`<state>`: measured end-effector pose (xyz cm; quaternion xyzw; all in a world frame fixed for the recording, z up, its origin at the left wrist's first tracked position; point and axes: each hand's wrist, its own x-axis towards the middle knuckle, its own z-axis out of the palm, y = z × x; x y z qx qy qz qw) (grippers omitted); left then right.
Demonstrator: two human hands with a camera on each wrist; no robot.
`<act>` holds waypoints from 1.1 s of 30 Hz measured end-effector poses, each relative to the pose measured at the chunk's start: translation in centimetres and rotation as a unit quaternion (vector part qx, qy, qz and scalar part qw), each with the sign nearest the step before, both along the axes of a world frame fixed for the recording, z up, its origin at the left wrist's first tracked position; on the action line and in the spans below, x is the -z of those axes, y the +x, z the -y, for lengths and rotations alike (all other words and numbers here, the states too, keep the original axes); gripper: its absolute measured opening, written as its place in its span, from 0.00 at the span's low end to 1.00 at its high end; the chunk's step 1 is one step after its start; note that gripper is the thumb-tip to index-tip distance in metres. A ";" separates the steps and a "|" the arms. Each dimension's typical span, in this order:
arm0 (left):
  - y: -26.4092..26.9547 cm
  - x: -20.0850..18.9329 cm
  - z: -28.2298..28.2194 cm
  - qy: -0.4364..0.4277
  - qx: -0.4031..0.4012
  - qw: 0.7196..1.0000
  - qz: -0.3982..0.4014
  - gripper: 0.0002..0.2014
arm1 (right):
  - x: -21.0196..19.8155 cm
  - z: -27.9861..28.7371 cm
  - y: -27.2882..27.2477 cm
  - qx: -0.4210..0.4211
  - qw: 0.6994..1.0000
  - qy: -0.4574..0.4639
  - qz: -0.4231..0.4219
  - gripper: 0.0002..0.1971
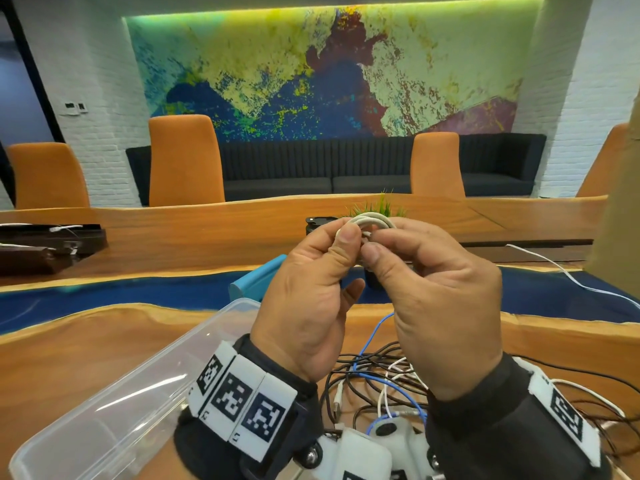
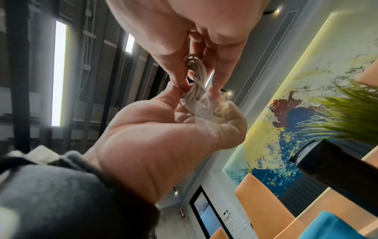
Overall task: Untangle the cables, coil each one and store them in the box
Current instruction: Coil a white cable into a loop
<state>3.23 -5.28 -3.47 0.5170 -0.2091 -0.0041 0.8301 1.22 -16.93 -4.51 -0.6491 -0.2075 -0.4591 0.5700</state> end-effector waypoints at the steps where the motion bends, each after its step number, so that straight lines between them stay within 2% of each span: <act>1: 0.0 0.0 -0.1 0.005 -0.001 1.000 -0.002 0.17 | -0.1 0.0 -0.1 -0.009 1.000 -0.010 0.004 0.08; 5: 0.0 0.0 -0.1 0.066 0.005 0.998 0.019 0.14 | 0.1 0.2 0.1 -0.035 0.998 -0.057 0.004 0.16; 10: 0.0 -0.4 -0.4 0.044 0.029 0.999 0.008 0.13 | -0.5 0.7 -0.1 -0.045 0.996 -0.064 0.039 0.10; 13: 0.1 -0.5 -0.7 0.028 0.075 0.997 -0.011 0.12 | -1.4 1.4 0.0 -0.065 0.997 -0.032 0.001 0.12; 17: -0.2 -0.5 -0.4 0.026 0.112 0.991 -0.063 0.14 | -2.0 2.8 0.4 -0.107 0.990 0.000 -0.094 0.07; 22: -0.5 -1.0 -0.3 0.037 0.150 0.982 -0.108 0.16 | -1.9 3.5 0.8 -0.064 0.994 -0.054 -0.074 0.08; 25: -1.1 -1.0 0.0 0.078 0.109 0.989 -0.068 0.18 | -1.8 3.4 0.7 -0.030 0.993 -0.107 -0.044 0.08; 29: -1.5 -0.5 0.7 0.116 0.001 0.992 0.042 0.07 | -1.8 3.2 0.3 -0.039 0.990 -0.134 -0.009 0.07; 33: -0.9 -0.3 0.6 0.117 -0.012 0.989 0.091 0.06 | -2.1 3.5 0.2 -0.042 0.988 -0.151 0.012 0.08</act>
